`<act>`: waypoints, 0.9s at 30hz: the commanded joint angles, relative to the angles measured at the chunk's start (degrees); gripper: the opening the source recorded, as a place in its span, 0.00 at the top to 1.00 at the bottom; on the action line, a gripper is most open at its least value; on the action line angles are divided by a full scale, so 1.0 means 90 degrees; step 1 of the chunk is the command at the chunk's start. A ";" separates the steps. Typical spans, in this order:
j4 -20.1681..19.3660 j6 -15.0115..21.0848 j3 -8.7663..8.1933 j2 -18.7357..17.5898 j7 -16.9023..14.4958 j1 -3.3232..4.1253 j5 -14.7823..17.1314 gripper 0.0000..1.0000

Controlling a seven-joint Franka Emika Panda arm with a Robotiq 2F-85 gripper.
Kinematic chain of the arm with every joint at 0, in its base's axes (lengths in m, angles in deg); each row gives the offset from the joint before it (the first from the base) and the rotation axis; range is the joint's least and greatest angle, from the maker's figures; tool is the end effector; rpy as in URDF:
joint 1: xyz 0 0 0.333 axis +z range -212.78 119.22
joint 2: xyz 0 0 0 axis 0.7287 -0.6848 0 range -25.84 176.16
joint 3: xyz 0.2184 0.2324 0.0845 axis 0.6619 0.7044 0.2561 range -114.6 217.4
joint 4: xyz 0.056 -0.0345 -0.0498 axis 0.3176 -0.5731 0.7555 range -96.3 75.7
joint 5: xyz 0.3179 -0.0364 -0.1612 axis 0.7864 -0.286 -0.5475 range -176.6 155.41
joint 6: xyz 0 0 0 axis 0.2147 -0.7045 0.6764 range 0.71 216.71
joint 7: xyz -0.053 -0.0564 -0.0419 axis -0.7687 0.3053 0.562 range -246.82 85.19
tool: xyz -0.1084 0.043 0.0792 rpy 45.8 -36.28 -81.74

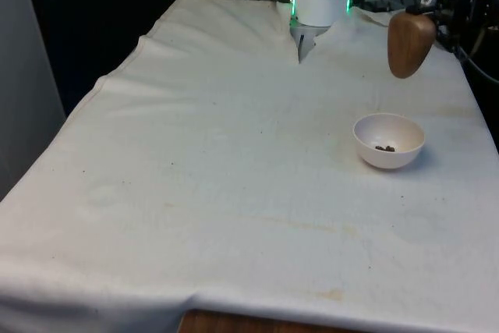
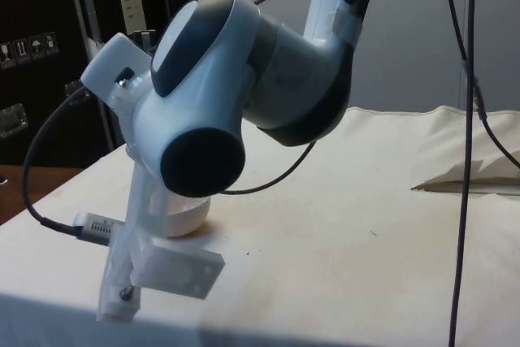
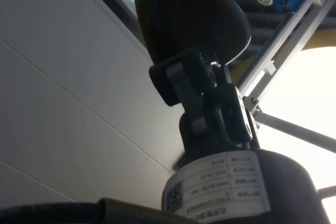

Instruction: Pour the coffee beans from the cup into the bowl.

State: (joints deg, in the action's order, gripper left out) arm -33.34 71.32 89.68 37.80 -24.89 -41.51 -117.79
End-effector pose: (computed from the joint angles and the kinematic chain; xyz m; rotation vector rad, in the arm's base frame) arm 0.5429 0.2294 0.2823 1.4622 0.4363 0.6127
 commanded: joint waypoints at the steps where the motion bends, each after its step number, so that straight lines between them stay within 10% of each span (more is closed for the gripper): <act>1: 0.0006 0.0121 0.0064 0.0045 0.0013 -0.0070 0.0070 1.00; 27: -0.0038 0.0115 0.0242 0.0427 0.0357 -0.0153 0.1229 1.00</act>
State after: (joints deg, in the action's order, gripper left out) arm -33.29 71.50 91.28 41.13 -21.80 -42.25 -107.54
